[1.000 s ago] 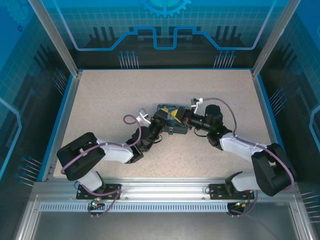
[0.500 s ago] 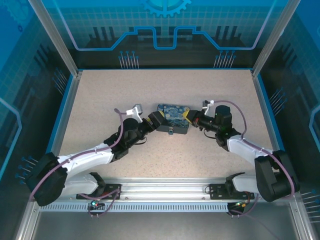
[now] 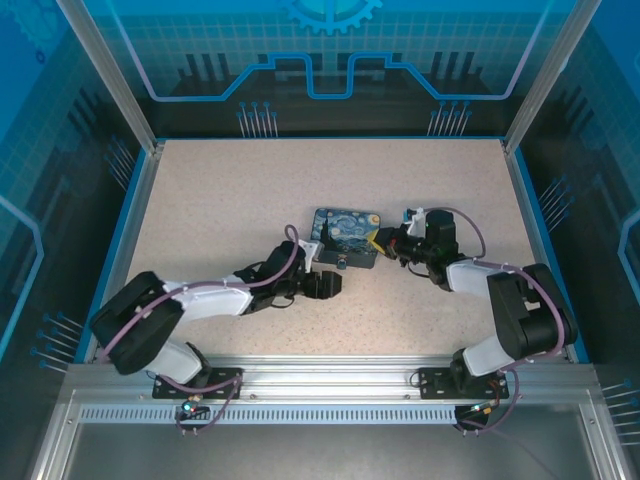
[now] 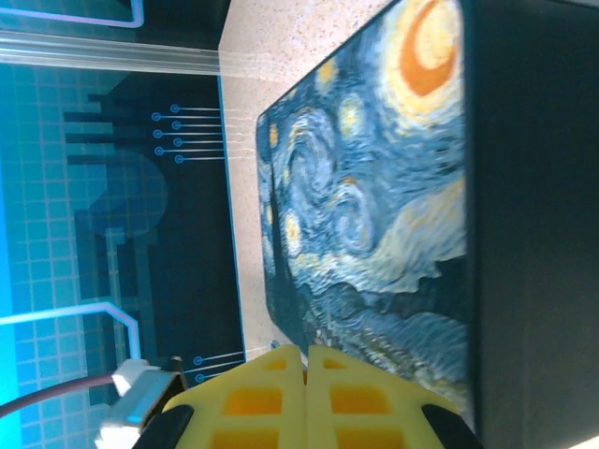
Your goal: Unlock a padlock with a key
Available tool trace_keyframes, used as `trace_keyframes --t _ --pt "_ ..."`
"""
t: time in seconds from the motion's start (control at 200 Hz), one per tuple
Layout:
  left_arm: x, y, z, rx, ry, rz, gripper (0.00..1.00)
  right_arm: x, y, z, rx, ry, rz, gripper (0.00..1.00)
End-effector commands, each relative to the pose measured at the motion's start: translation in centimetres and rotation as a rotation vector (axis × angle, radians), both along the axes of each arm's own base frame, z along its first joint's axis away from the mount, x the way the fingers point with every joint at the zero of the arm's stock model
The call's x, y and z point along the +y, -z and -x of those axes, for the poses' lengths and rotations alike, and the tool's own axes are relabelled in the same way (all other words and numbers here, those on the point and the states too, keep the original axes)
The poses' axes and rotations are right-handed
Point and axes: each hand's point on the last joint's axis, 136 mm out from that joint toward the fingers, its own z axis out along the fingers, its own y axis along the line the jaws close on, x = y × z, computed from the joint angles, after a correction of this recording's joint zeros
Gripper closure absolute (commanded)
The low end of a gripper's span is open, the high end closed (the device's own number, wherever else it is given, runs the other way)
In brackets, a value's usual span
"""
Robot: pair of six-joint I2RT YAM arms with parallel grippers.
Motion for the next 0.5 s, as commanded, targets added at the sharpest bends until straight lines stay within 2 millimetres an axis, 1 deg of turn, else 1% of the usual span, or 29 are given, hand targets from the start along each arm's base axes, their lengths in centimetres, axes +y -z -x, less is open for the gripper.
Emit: trace_keyframes --t 0.0,0.08,0.265,0.43,0.495 --pt "-1.8 0.0 -1.0 -0.069 0.070 0.034 0.24 0.1 -1.6 -1.3 -0.064 -0.014 -0.024 1.00" --pt "-1.9 0.9 -1.8 -0.094 0.050 0.036 0.26 0.0 -1.5 -1.5 -0.063 -0.009 -0.018 1.00" --pt "-1.5 1.6 -3.7 -0.173 -0.022 0.009 0.29 0.0 -1.3 -1.8 -0.057 -0.009 -0.015 1.00" --pt "-1.9 2.5 -4.6 -0.185 -0.028 -0.007 0.29 0.1 -1.0 -2.1 -0.051 -0.013 -0.014 1.00" --pt "-1.7 2.8 -5.0 -0.195 -0.047 -0.014 0.30 0.1 -0.9 -2.3 -0.047 -0.014 -0.016 1.00"
